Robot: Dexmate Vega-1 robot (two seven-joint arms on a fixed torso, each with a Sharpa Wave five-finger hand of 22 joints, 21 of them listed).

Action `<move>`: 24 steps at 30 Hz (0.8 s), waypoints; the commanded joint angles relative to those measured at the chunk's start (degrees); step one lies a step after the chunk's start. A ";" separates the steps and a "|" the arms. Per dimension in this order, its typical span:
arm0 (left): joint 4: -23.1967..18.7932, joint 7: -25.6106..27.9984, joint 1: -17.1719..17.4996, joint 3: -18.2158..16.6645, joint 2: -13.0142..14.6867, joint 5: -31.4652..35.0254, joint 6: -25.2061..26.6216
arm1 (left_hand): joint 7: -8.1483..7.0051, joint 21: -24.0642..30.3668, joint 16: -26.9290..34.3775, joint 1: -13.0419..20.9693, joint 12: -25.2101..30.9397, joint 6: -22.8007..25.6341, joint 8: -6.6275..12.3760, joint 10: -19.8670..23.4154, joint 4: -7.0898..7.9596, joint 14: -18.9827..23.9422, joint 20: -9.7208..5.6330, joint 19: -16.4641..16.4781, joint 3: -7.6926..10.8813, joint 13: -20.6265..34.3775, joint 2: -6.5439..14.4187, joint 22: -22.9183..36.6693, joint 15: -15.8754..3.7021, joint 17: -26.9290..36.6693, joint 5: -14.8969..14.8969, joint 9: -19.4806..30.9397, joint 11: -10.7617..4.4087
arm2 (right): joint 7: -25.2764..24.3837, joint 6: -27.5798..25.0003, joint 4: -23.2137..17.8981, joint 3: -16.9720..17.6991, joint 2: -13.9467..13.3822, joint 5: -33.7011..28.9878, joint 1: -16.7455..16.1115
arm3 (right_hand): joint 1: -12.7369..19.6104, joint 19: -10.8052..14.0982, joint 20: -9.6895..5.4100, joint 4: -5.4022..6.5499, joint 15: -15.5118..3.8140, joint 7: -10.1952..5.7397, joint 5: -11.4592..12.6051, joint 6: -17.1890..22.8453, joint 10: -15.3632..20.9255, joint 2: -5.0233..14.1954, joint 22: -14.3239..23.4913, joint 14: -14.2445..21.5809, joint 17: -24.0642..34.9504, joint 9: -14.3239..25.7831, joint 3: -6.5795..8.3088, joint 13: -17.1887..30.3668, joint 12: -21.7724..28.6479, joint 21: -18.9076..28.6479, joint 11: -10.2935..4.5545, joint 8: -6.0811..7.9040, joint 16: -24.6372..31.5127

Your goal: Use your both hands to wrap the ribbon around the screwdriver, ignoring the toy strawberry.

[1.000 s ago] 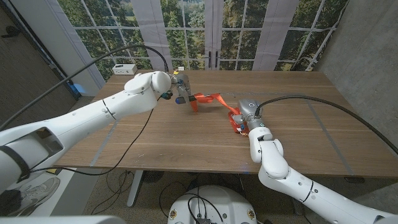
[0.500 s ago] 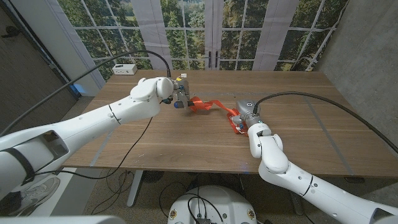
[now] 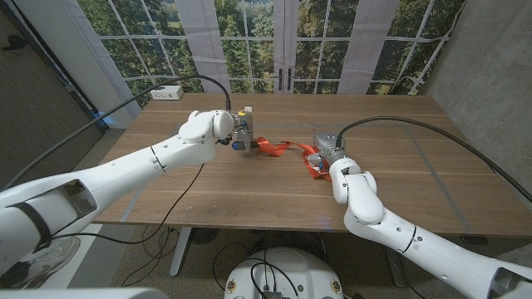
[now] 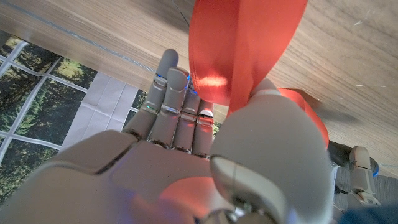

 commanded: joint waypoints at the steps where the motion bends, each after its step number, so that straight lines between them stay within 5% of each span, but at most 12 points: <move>1: 0.35 -2.23 0.41 2.64 -0.63 10.02 0.09 | -0.39 0.09 -1.42 8.20 -0.74 -2.29 -1.11 -1.84 0.22 8.47 -1.17 -0.83 3.42 -0.14 9.39 0.00 -14.58 6.26 -0.02 1.79 -0.25 | 5.04 -1.18 -0.71 -1.36 -0.22 -1.84 1.52 | 8.28 -0.34 -1.42 -1.05 -8.74 -1.59 -0.28 9.30 5.31 7.60 -0.01 1.47 -2.62 3.39 1.39 19.50 0.32 0.18 -3.37 -0.31 -3.00; 8: 0.20 -4.17 1.48 1.86 -1.03 13.85 -0.67 | -1.70 -2.07 -9.08 5.36 -1.33 -8.39 -3.52 -8.33 0.49 1.21 0.99 -2.99 2.42 -1.11 7.39 -0.13 -14.75 0.03 -1.19 2.26 -0.37 | 7.01 0.06 -1.73 -0.12 -0.87 0.09 1.22 | 4.49 -0.70 0.72 -0.76 -8.27 -3.92 -0.88 5.22 1.52 6.03 -0.07 2.64 -19.40 1.01 -0.02 13.25 -4.57 -0.26 -3.40 -2.85 -18.05; 14: -0.42 -7.69 1.81 1.48 -0.88 17.54 -2.69 | -2.85 -4.79 -12.31 0.93 -1.43 -13.56 -4.26 -13.52 2.58 -4.85 3.85 -6.28 0.71 -2.19 8.69 -0.30 -11.61 -2.44 -2.00 1.94 -0.22 | 10.86 -0.83 -1.95 -1.04 -1.00 -1.87 2.20 | 0.18 -2.07 2.60 0.22 -6.54 -4.99 -0.25 -0.55 -3.08 3.17 -0.16 -0.74 -26.82 -1.01 -2.03 8.93 -9.09 -1.77 -3.13 -5.32 -26.77; 17: -0.52 -9.30 1.99 0.75 -0.81 18.58 -4.60 | -4.14 -7.28 -15.27 -2.93 -1.75 -19.29 -4.73 -19.64 3.26 -12.73 5.51 -10.48 -0.15 -3.43 7.80 -0.18 -8.73 -6.22 -2.35 1.28 0.23 | 12.65 -1.47 -1.98 -1.05 -0.76 -2.16 2.54 | -2.17 -3.75 3.60 0.87 -5.82 -6.34 0.20 -5.54 -8.93 1.89 -0.18 -4.94 -31.29 -2.45 -3.02 6.54 -12.97 -3.25 -2.43 -6.42 -32.76; 18: -0.61 -9.44 2.48 0.34 -1.14 19.21 -3.92 | -4.05 -8.81 -15.69 -4.61 -1.61 -22.36 -4.78 -22.63 3.43 -18.10 7.51 -13.47 -0.71 -4.20 7.36 -0.08 -6.76 -7.85 -2.50 0.72 0.46 | 13.78 -1.36 -1.97 -1.11 -0.89 -2.08 2.90 | -3.14 -4.83 4.48 1.18 -5.30 -6.98 0.41 -7.63 -11.95 1.45 -0.24 -6.98 -33.18 -3.13 -3.41 5.49 -14.96 -4.18 -2.50 -6.44 -35.38; 20: -0.66 -10.36 2.64 -0.02 -1.23 20.28 -4.54 | -4.37 -10.70 -15.66 -6.57 -1.60 -25.76 -4.73 -26.90 3.45 -25.13 8.21 -16.59 -1.57 -5.35 6.50 -0.11 -4.71 -10.00 -2.53 -0.08 0.76 | 12.83 -0.79 -2.10 -0.56 -1.03 -1.13 2.41 | -4.72 -4.95 5.52 1.72 -4.35 -7.61 0.61 -11.22 -15.05 0.62 -0.32 -9.11 -35.47 -4.08 -4.19 4.23 -17.30 -5.09 -2.01 -6.64 -38.37; 24: -0.75 -10.86 3.68 -1.85 -1.52 20.05 -5.76 | -4.21 -12.96 -15.57 -9.26 -1.78 -31.70 -5.15 -32.45 4.08 -31.87 9.59 -20.03 -2.78 -6.80 6.06 -0.11 -2.00 -12.33 -2.20 -1.10 1.77 | 18.32 -1.36 -1.89 -1.09 -1.09 -1.28 4.15 | -7.65 -7.79 7.97 2.65 -3.19 -8.79 1.40 -17.71 -23.89 -1.19 -0.44 -14.81 -39.06 -6.00 -6.12 1.97 -23.05 -8.30 -3.17 -6.35 -43.96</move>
